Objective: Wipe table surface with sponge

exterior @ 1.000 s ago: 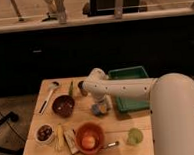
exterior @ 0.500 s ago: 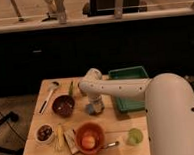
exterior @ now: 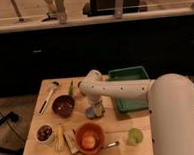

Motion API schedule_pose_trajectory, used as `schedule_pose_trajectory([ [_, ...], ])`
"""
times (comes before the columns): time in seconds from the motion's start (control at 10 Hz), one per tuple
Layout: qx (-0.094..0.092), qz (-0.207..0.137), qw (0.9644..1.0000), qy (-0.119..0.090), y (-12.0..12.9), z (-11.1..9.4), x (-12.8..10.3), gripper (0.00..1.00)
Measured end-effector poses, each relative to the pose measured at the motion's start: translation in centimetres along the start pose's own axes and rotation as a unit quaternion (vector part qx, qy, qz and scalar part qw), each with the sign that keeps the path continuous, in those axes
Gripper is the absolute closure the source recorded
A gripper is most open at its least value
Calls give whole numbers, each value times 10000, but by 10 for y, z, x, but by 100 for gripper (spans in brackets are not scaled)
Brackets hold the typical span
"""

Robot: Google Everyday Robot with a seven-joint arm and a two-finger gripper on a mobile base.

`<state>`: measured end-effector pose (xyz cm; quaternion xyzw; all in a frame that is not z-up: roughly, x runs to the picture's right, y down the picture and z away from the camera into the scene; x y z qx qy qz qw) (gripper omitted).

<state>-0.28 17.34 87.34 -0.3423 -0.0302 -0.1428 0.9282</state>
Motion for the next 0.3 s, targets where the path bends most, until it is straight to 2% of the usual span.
schedule_pose_trajectory([
  [0.3,-17,216,9993,302,5,4,32,100],
])
